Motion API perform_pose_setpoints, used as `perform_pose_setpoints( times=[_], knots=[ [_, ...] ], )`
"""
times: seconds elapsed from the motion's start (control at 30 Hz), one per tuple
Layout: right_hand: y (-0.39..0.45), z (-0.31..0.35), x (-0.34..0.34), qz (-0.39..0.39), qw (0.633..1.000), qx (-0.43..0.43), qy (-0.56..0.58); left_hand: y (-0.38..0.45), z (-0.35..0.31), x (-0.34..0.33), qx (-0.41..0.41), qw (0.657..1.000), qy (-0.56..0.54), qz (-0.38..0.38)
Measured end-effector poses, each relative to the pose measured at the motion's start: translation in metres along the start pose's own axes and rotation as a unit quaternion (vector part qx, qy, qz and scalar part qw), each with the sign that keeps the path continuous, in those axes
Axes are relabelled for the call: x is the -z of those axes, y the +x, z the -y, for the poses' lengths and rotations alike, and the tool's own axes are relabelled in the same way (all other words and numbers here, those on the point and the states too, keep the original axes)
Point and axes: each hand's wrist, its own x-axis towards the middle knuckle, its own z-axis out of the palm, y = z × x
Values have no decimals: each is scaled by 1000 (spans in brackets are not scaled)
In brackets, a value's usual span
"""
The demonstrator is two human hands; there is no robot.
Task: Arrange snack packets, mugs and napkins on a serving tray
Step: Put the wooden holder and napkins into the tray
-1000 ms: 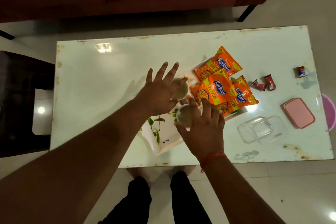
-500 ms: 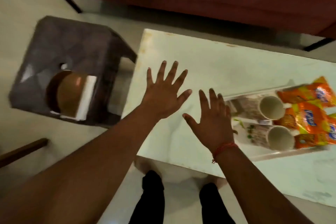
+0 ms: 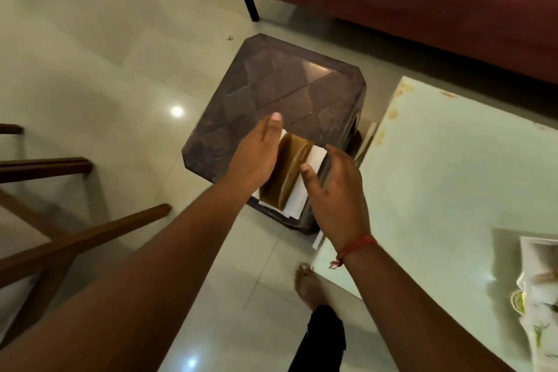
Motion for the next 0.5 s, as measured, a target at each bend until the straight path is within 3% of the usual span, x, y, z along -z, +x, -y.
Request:
perform_pose_setpoints(
  times=[0.07,0.27,0.5],
  knots=[
    [1,11,-18,10,998,-39,41,1,13,3,77,994,-76,27],
    [0,29,-49,43,983,-112,142,-6,29,-9,65,990,-116,38],
    [-9,21,-20,36,974,-102,197,-34,2,-21,48,984,-167,25]
  ],
)
